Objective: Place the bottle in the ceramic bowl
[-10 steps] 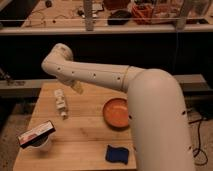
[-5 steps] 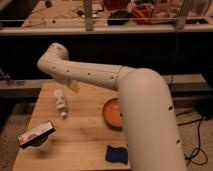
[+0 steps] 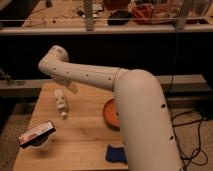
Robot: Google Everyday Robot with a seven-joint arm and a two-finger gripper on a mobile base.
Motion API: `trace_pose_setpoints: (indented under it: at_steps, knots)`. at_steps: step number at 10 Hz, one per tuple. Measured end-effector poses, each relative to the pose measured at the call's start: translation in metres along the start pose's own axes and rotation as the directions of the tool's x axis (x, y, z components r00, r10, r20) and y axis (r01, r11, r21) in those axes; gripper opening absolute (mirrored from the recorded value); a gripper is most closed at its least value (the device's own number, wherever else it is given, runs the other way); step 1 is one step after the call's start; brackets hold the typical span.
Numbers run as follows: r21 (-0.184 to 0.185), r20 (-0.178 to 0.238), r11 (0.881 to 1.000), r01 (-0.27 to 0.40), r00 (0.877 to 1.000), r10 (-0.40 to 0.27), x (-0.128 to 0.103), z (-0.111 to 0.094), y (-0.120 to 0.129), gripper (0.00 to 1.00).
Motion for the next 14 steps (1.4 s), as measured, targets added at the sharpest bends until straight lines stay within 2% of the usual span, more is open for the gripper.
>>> trace_pose_setpoints:
  at_steps: [6,14]
  knots:
    - [0.013,0.029,1.000,0.028,0.999,-0.029,-0.002,0.023,-0.012,0.80]
    - [0.035,0.078,0.999,0.038,0.996,-0.041,-0.006,0.047,-0.016,0.80]
